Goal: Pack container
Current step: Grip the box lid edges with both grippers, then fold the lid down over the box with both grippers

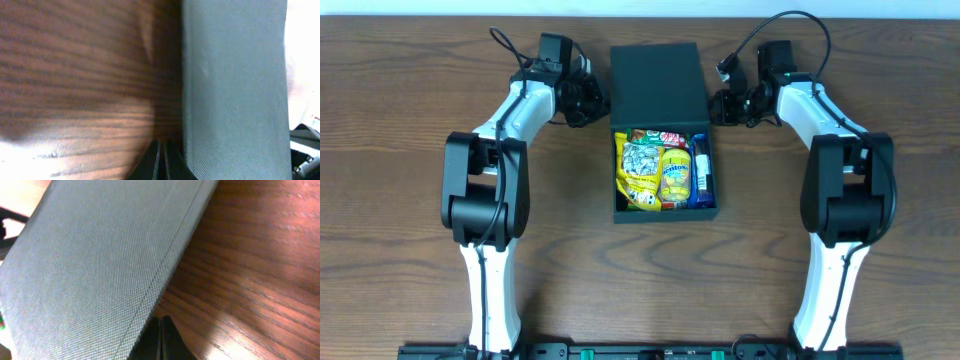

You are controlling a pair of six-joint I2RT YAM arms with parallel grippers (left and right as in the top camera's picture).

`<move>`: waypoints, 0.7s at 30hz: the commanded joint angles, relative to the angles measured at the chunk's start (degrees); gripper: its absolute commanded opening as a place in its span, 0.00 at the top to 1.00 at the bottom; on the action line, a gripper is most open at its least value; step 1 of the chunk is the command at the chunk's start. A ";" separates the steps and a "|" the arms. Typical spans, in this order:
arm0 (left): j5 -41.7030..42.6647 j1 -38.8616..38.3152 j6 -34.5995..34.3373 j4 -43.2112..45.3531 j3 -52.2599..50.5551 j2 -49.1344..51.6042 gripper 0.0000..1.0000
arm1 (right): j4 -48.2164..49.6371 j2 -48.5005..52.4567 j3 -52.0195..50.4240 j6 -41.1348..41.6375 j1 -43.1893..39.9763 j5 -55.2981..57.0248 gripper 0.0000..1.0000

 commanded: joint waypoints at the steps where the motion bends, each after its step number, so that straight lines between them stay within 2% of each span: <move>1: 1.18 -0.63 2.25 1.42 0.33 1.03 0.94 | 0.55 0.83 0.31 -5.79 0.92 -11.58 0.98; 8: 4.98 -0.57 8.15 3.80 2.97 0.94 0.94 | 3.69 -0.11 0.33 -9.68 -1.68 -20.04 0.99; 17: 6.45 -0.57 14.51 2.08 6.54 -3.50 0.94 | 3.02 -9.49 0.33 -13.55 -2.34 -18.67 0.99; 21: 6.32 -0.68 20.68 -1.53 6.54 -9.05 0.94 | -1.42 -14.53 0.33 -17.14 -2.32 -17.75 0.98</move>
